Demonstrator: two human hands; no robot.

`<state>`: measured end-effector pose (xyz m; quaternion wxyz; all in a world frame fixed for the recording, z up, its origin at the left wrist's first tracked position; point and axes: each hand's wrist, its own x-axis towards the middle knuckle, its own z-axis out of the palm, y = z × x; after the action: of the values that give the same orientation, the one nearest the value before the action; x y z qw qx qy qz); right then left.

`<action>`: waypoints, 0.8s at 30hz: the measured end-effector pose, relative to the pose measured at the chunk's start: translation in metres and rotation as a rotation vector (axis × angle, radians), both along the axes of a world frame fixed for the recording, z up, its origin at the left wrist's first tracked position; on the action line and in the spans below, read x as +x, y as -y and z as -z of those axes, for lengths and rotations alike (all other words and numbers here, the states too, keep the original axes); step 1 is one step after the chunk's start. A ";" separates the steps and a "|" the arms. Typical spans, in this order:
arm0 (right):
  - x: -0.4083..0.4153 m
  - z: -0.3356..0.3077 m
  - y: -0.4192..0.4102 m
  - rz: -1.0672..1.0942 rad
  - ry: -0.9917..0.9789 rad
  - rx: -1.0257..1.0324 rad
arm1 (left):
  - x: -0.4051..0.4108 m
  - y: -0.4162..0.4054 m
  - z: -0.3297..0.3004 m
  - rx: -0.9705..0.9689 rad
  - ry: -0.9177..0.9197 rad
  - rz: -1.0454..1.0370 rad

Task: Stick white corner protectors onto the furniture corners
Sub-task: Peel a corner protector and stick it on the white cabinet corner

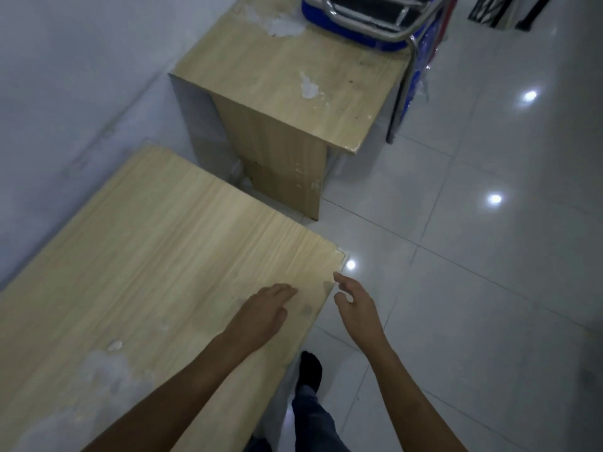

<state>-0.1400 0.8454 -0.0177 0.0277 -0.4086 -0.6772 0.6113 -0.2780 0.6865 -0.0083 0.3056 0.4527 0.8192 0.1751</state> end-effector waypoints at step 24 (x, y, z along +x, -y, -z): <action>0.003 -0.109 0.302 -1.291 -0.258 0.017 | 0.196 0.338 -0.099 0.221 0.075 -1.178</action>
<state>-0.1372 0.5439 0.0915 -0.2603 0.1566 -0.7824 0.5437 -0.0821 0.3481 0.0903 0.1368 -0.0551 0.8978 0.4149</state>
